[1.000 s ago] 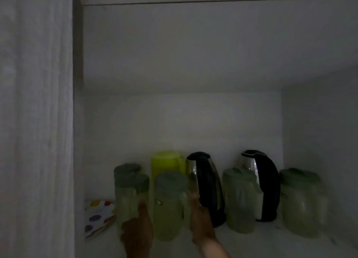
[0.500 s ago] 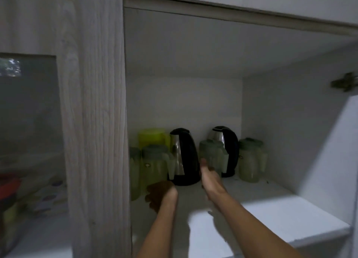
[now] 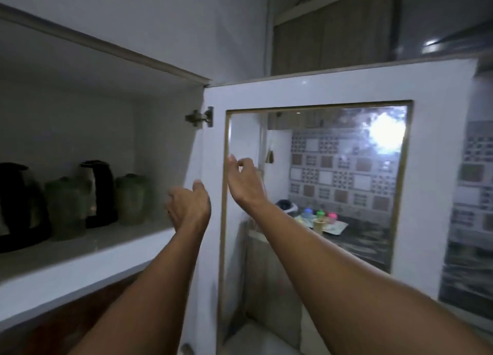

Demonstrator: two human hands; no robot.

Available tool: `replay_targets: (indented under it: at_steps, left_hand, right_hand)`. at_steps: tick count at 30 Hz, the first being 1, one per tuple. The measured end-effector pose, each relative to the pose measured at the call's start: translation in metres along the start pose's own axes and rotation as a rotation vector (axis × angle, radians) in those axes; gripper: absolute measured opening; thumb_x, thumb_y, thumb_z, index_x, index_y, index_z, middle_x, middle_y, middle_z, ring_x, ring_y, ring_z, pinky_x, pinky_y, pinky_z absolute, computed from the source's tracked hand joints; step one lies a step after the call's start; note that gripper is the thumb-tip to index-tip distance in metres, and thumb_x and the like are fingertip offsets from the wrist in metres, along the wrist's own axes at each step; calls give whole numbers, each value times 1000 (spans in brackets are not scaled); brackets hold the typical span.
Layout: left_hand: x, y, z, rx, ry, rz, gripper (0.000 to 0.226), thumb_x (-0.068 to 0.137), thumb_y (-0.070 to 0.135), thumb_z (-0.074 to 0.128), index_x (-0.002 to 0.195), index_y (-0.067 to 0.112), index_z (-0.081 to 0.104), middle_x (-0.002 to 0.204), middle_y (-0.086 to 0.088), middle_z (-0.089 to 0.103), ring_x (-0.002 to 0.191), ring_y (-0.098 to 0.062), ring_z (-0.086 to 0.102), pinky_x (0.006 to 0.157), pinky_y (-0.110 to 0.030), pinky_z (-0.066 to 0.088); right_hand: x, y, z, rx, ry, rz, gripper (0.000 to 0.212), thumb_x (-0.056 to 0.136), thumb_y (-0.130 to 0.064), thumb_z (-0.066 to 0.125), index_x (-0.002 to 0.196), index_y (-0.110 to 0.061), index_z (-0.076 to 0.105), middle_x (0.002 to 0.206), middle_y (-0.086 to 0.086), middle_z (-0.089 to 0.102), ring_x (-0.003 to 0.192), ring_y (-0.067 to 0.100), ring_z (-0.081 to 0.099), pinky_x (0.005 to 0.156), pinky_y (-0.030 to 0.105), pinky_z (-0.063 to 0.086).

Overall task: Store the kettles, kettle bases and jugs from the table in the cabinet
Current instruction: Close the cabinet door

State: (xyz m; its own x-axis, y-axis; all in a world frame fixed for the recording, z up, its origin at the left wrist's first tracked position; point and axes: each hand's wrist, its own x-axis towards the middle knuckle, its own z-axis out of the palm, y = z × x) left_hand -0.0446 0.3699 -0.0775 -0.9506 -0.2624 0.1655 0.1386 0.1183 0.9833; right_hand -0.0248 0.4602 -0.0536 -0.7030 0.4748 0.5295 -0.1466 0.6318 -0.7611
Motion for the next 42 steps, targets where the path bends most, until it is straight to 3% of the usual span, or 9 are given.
replay_targets:
  at_steps: [6, 16, 22, 27, 31, 34, 36, 38, 42]
  left_hand:
    - [-165, 32, 122, -41, -259, 103, 53, 95, 39, 52, 135, 5, 44, 140, -22, 48, 124, -41, 51, 100, -44, 43]
    - [-344, 40, 206, 23, -589, 233, 59, 90, 31, 65, 136, 3, 41, 140, -26, 43, 121, -44, 50, 98, -45, 43]
    - [-368, 12, 213, 96, -608, 212, 68, 83, 28, 74, 134, 2, 37, 137, -27, 44, 120, -45, 50, 96, -47, 44]
    - [-347, 9, 224, 197, -483, 269, 75, 80, 31, 77, 134, -1, 37, 138, -26, 42, 127, -43, 43, 101, -45, 41]
    - [-329, 17, 242, 245, -365, 254, 82, 76, 33, 81, 136, 2, 34, 140, -24, 39, 126, -42, 47, 100, -45, 43]
    - [-327, 12, 256, 253, -329, 289, 85, 73, 33, 83, 137, 4, 34, 141, -20, 38, 125, -36, 48, 95, -39, 47]
    - [-330, 8, 261, 274, -332, 320, 91, 71, 38, 84, 138, 7, 32, 142, -19, 36, 125, -34, 48, 94, -38, 47]
    - [-335, 4, 263, 282, -324, 342, 97, 65, 45, 85, 138, 12, 31, 142, -16, 35, 125, -32, 46, 97, -37, 47]
    - [-358, 7, 250, 316, -188, 429, 97, 63, 52, 82, 136, 14, 31, 134, -13, 36, 123, -29, 40, 99, -34, 43]
  right_hand:
    - [-27, 44, -190, -150, 325, 16, 51, 99, -53, 29, 113, -12, 56, 116, 12, 63, 107, 32, 57, 91, 44, 43]
    - [-102, 104, -377, -276, 513, 322, 58, 98, -52, 29, 132, -8, 48, 126, 16, 60, 111, 36, 58, 91, 45, 45]
    - [-116, 131, -398, -233, 456, 464, 66, 96, -55, 31, 142, -9, 42, 133, 17, 58, 118, 37, 56, 99, 46, 43]
    - [-83, 140, -376, -142, 251, 390, 60, 91, -58, 34, 111, -8, 58, 111, 13, 65, 107, 35, 62, 93, 43, 47]
    - [-39, 152, -359, -41, 88, 318, 66, 93, -59, 36, 137, -10, 47, 139, 16, 55, 125, 37, 52, 103, 44, 40]
    - [-18, 163, -357, 41, 87, 307, 59, 97, -49, 39, 143, -12, 40, 147, 14, 47, 132, 36, 46, 102, 40, 36]
    - [-14, 170, -360, 77, 106, 289, 45, 96, -46, 41, 126, -13, 52, 131, 14, 58, 116, 34, 54, 89, 37, 38]
    - [-16, 171, -361, 97, 131, 261, 37, 91, -50, 43, 95, -16, 57, 103, 12, 64, 97, 33, 57, 79, 37, 40]
    - [-35, 156, -359, 99, 119, 148, 53, 77, -74, 42, 61, -24, 43, 74, 4, 56, 81, 27, 57, 77, 41, 42]
